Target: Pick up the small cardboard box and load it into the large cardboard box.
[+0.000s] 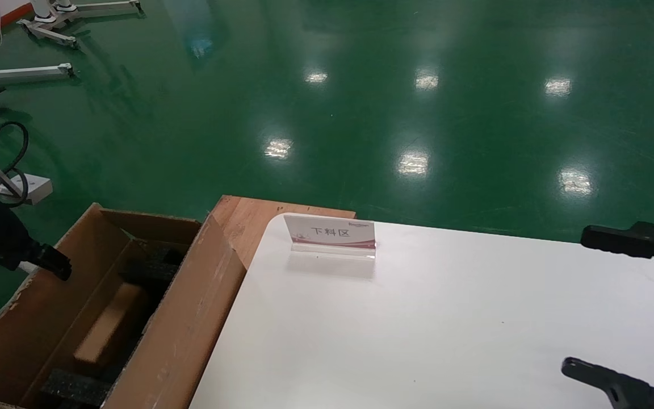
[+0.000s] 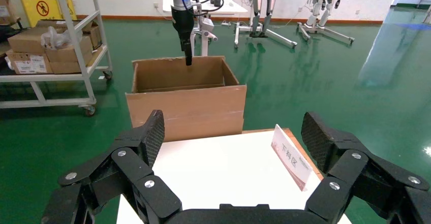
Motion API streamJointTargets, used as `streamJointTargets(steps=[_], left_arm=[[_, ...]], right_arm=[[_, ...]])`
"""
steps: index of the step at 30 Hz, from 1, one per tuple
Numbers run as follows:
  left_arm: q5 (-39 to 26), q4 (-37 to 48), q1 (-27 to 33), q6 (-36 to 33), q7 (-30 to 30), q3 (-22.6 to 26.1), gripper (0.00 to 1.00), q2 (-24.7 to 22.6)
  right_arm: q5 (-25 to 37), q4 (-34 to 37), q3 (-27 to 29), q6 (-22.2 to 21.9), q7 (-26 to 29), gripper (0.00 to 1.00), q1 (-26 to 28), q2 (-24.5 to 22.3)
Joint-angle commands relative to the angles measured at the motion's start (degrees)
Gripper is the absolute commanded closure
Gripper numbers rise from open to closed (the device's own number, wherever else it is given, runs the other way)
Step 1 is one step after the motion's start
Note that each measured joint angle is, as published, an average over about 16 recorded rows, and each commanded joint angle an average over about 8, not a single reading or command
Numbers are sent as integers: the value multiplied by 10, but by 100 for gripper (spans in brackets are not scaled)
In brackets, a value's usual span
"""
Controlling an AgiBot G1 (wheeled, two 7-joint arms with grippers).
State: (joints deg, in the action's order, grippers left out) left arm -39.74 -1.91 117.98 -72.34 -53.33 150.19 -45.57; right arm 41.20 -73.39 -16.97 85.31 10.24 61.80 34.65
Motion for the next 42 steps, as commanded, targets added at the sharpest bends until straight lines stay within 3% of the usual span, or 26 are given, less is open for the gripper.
streamJointTargets(steps=[1,11,22,27,42], left_arm=[[0,0,1,0,1,0,0,-2],[93,-59,110,-36,115,-68,0,4],[145,-150,154,-64,140,-120,0,23],[140,-188,120,-68,156,-187,0,29],[97,-328,-61,-86,227,-493,0,49]], right_arm=[[0,0,0,0,0,0,0,0],[0,0,0,0,0,0,0,0],[0,1,0,0,0,0,0,0],[0,1,0,0,-1,0,0,0],[0,1,-1,0,-1,0,1,0]])
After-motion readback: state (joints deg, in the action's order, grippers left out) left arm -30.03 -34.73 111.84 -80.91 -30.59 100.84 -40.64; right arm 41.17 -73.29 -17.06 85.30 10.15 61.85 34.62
